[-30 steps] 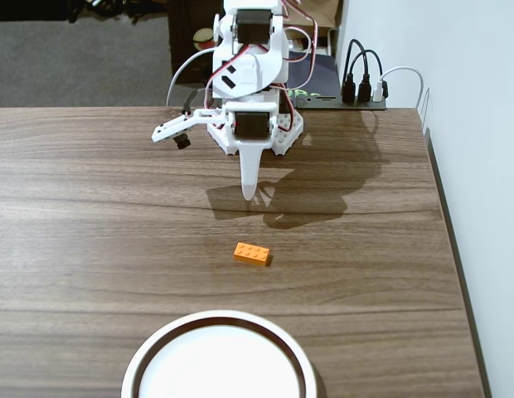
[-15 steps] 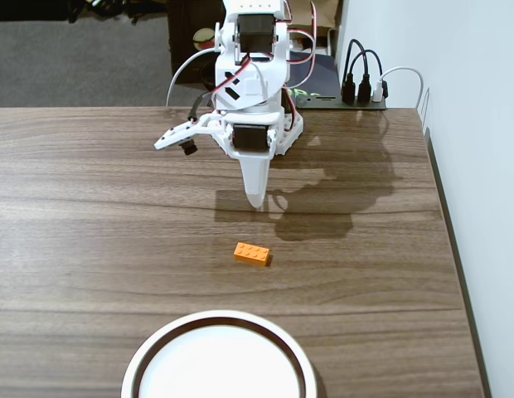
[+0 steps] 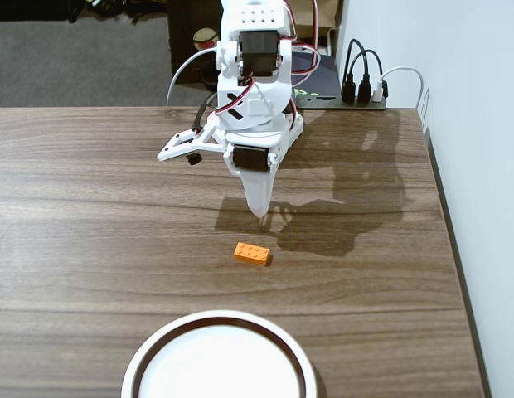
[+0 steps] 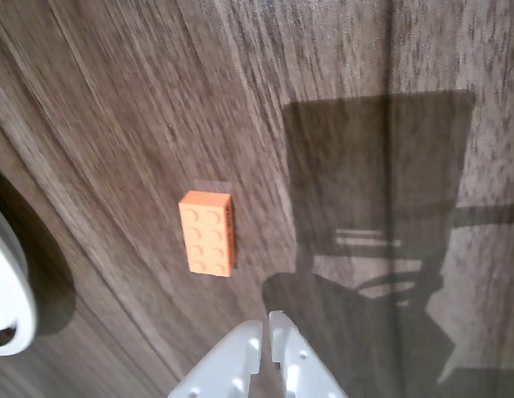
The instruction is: Grasp a lego block and put it on the plate.
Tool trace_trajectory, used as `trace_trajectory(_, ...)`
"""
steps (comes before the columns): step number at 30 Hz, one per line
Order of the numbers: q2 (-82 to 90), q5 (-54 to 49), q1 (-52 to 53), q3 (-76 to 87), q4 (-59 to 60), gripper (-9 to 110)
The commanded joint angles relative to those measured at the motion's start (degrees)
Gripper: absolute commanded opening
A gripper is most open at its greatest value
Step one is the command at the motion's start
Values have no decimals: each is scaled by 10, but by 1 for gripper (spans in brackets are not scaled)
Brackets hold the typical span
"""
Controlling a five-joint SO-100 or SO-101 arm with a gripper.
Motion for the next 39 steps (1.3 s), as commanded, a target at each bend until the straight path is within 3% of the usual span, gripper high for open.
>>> trace_trajectory(1,-20,4,4,-34,0,1)
trace_trajectory(15,-126,39,54,-91,3,2)
trace_trajectory(35,-190,-94,62,-148,2,2)
trace_trajectory(39,-194,-94,61,-147,4,9)
